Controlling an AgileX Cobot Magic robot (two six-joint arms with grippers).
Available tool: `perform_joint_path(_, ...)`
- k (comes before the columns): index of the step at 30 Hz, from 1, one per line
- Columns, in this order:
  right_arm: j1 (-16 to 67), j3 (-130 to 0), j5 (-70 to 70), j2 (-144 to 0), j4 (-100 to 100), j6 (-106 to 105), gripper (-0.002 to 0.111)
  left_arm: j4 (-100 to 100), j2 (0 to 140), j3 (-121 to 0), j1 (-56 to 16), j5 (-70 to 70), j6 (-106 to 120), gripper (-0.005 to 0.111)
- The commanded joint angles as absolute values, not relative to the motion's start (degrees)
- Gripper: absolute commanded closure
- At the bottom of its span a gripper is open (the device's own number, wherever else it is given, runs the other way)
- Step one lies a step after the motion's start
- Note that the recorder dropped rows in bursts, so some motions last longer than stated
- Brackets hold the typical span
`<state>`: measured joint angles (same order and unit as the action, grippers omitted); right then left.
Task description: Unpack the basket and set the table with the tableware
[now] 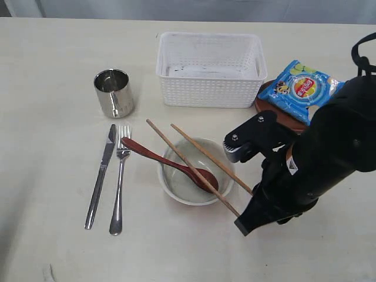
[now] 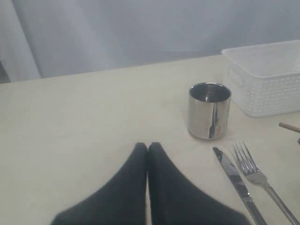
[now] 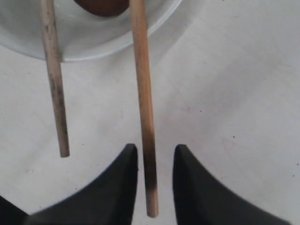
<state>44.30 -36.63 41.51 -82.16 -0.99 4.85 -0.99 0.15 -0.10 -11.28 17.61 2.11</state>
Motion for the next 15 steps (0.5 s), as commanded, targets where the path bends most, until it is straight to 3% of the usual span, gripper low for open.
perform_joint_path(1,44.3,-37.3,41.2,-82.3,-1.2,2.8,0.108,-1.3,0.0,0.0,-11.3,17.2,1.9,0.107)
perform_joint_path(9,44.4,-38.2,41.0,-82.3,0.0,1.6,0.109,-0.8,0.0,0.0,-11.3,17.2,1.9,0.107)
perform_joint_path(15,49.0,-38.6,40.8,-82.3,-0.3,1.4,0.109,-0.8,0.0,0.0,-11.3,17.2,1.9,0.107)
